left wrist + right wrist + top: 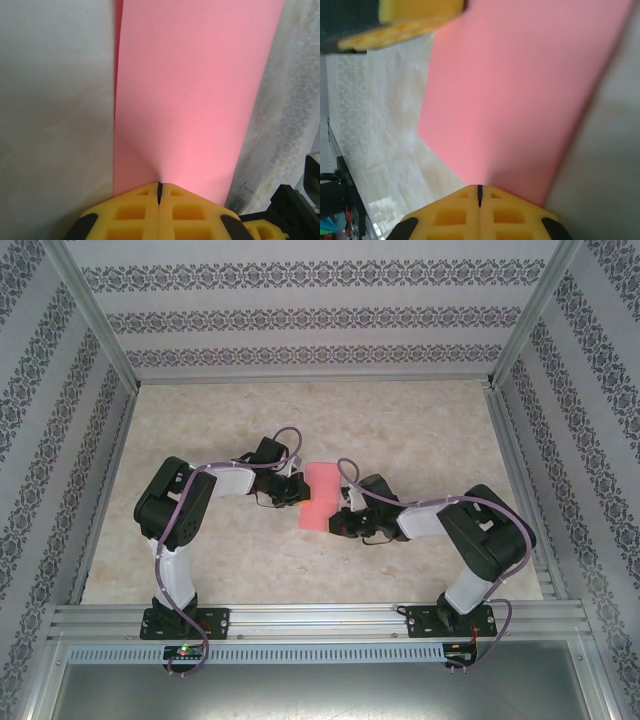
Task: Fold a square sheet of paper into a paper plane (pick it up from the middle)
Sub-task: Fold the square sheet of paper in half at the center of the table.
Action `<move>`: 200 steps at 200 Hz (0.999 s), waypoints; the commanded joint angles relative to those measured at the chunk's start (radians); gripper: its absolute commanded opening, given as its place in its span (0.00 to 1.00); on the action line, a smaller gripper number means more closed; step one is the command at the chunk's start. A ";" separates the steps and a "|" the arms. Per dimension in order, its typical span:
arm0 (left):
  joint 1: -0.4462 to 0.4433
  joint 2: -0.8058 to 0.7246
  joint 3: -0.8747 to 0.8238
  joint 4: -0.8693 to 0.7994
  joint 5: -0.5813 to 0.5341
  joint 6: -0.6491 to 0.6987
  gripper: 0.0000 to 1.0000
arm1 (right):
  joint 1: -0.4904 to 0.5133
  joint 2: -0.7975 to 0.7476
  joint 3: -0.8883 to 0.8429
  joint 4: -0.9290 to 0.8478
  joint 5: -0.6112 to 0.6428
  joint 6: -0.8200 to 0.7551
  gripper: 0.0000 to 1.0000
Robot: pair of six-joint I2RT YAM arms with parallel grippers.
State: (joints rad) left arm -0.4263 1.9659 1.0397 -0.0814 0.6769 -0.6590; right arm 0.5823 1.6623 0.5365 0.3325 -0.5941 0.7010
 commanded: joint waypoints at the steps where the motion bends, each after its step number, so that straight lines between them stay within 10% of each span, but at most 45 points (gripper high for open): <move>1: -0.008 0.116 -0.092 -0.247 -0.269 0.004 0.00 | -0.017 -0.021 -0.107 -0.177 0.008 -0.001 0.00; 66: -0.001 0.038 0.039 -0.307 -0.289 0.145 0.00 | -0.065 -0.245 0.078 -0.282 0.120 -0.002 0.00; 126: 0.026 0.010 0.194 -0.342 -0.227 0.271 0.00 | -0.102 0.062 0.372 -0.223 0.103 0.014 0.00; 200: -0.016 -0.151 0.064 -0.138 -0.069 0.059 0.11 | -0.121 0.230 0.467 -0.202 0.023 0.051 0.00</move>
State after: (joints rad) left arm -0.4137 1.8786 1.1454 -0.2981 0.5575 -0.5106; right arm 0.4789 1.8816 0.9966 0.1181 -0.5159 0.7383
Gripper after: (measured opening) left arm 0.098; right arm 0.038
